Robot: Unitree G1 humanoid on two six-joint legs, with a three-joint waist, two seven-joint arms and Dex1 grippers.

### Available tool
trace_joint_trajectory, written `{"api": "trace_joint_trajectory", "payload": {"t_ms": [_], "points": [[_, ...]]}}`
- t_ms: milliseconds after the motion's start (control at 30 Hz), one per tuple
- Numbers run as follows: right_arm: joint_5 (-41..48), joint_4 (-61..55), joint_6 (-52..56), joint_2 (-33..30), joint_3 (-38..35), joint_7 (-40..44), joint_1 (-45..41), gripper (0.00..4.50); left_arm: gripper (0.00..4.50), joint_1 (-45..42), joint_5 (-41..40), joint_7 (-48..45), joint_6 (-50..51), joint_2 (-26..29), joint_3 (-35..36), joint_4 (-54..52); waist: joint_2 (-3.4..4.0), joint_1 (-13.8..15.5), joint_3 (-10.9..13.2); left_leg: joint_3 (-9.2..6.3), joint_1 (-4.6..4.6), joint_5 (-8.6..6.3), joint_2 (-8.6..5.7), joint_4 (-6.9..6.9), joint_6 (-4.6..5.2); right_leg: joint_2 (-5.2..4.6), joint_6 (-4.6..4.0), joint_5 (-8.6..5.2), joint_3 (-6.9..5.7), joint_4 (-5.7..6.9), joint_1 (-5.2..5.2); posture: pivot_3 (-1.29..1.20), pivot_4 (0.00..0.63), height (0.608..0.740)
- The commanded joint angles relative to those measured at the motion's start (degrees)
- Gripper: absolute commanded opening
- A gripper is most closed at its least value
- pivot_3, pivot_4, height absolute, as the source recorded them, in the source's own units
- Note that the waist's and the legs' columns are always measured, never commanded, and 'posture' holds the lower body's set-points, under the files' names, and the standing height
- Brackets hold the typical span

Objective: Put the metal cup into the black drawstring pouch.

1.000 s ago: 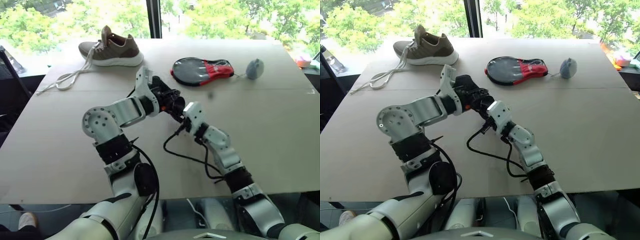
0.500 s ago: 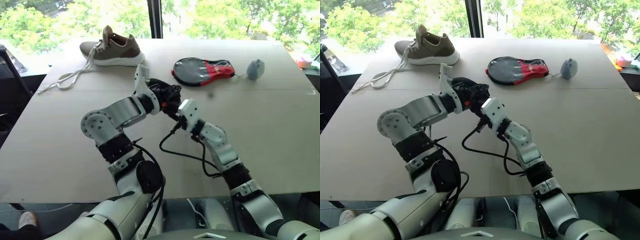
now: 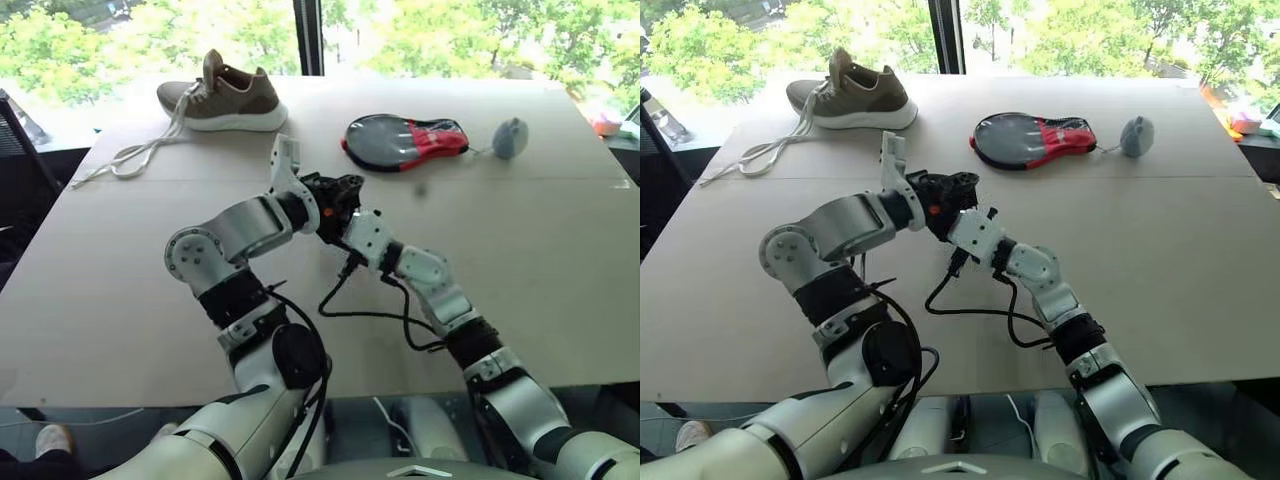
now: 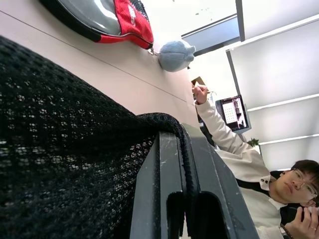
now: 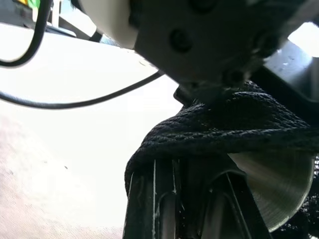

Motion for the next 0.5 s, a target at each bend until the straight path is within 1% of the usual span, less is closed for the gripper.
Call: {"api": "trace_joint_trajectory", "payload": {"t_ms": [33,100,167,300,400,500], "points": [[-6.8,4.2,-6.2,-0.8,3.3,-2.4,-3.6,0.08,0.00,2.6,-10.5,5.0,-4.0,-2.2,-2.8,-1.5,0.00,0.0,0.0,0.01,0.01,0.00,0.05,0.00,0.00,0.00,0.00,0.00,0.01,-0.01,0.00,0.00,0.150,0.740],[-10.0,6.2,-10.2,-1.7,6.8,-0.7,-4.0,0.08,0.00,3.7,-13.3,8.6,-7.6,-0.9,-4.3,-0.1,-0.03,0.1,0.0,0.03,0.01,0.00,0.05,0.00,0.00,-0.07,0.00,0.00,0.03,-0.01,0.01,0.00,0.150,0.740],[-9.7,7.6,-9.9,-0.9,7.9,1.2,-4.0,0.08,0.00,4.6,-15.4,10.5,-9.5,1.6,-6.6,0.7,-0.04,0.2,0.0,0.01,0.00,0.00,0.04,0.00,0.00,-0.08,0.00,0.00,0.01,-0.03,0.01,0.00,0.150,0.740],[-4.4,7.4,-1.5,1.1,4.6,4.6,-4.2,0.08,0.00,9.5,-18.2,11.7,-10.2,8.9,-12.9,-1.0,-0.07,0.1,0.0,0.01,0.00,0.00,0.06,0.01,0.00,-0.05,0.00,0.00,-0.01,0.00,0.02,0.00,0.150,0.740],[-3.7,4.9,2.2,-0.1,3.9,6.3,-3.4,1.04,0.00,14.1,-15.7,9.5,-10.4,15.1,-16.9,-3.7,-0.07,0.0,0.0,0.01,0.09,0.00,0.06,0.00,-0.01,-0.05,0.00,0.00,-0.01,-0.01,0.09,0.00,0.150,0.740],[-3.3,-2.2,8.4,-2.5,2.7,7.0,-1.2,2.59,0.00,17.7,-12.4,5.2,-11.5,21.2,-20.3,-5.6,-0.06,0.0,0.0,-0.01,0.06,0.00,0.06,-0.01,-0.01,-0.05,-0.01,0.00,-0.04,0.00,0.07,0.00,0.150,0.740]]}}
